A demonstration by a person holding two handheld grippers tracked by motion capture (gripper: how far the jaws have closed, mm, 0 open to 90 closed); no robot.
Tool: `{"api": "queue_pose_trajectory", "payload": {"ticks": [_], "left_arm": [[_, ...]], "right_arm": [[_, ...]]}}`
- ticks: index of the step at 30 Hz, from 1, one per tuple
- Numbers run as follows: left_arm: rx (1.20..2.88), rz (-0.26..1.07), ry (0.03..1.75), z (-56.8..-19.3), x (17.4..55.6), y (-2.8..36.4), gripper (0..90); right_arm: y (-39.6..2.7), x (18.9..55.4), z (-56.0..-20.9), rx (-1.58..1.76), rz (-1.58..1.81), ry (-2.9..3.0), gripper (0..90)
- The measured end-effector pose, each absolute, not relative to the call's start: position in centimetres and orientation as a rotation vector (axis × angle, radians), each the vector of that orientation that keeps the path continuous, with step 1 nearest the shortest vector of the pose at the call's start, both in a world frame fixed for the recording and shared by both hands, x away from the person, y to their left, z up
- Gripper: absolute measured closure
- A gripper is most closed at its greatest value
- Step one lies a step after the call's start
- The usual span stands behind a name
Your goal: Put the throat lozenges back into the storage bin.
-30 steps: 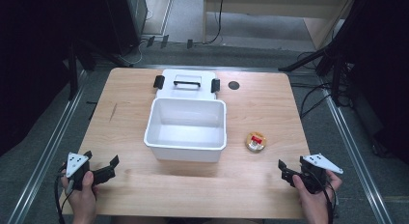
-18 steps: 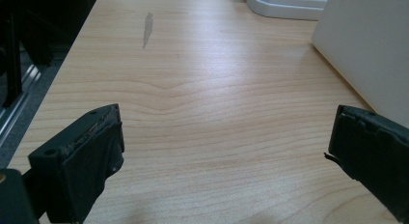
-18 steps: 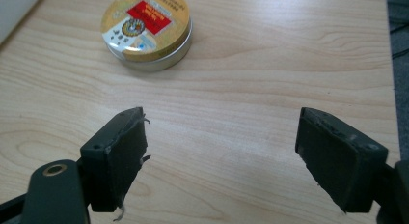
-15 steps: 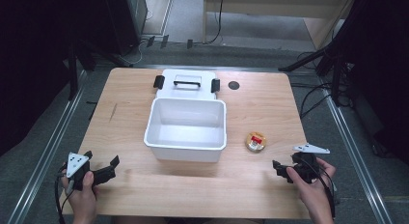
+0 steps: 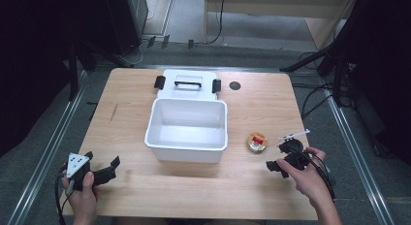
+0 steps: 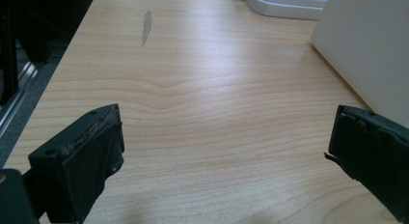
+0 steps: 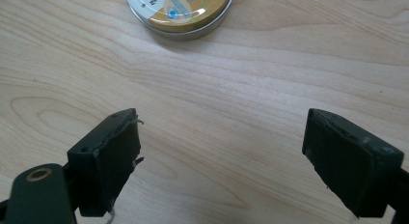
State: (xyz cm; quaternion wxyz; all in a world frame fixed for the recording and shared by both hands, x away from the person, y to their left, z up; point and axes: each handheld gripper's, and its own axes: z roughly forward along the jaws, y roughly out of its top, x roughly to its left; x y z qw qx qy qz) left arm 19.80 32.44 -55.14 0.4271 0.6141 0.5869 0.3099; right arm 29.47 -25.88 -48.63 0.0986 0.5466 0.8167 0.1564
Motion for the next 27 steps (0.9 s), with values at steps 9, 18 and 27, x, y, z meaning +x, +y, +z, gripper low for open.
{"api": "queue_pose_trajectory", "payload": {"ticks": [9,18,27], "left_arm": [[1.525,0.770,1.470,-55.2,19.8,32.5,0.0],[1.525,0.771,1.471,-55.2,19.9,32.5,0.0],[1.524,0.767,1.472,-55.2,19.9,32.5,0.0]], "right_arm": [[-23.6,31.6,-48.7,1.611,0.259,2.515,11.7],[-21.9,33.1,-49.3,1.592,0.167,2.577,4.6],[-20.7,34.4,-49.6,1.610,0.147,2.586,12.5]]}}
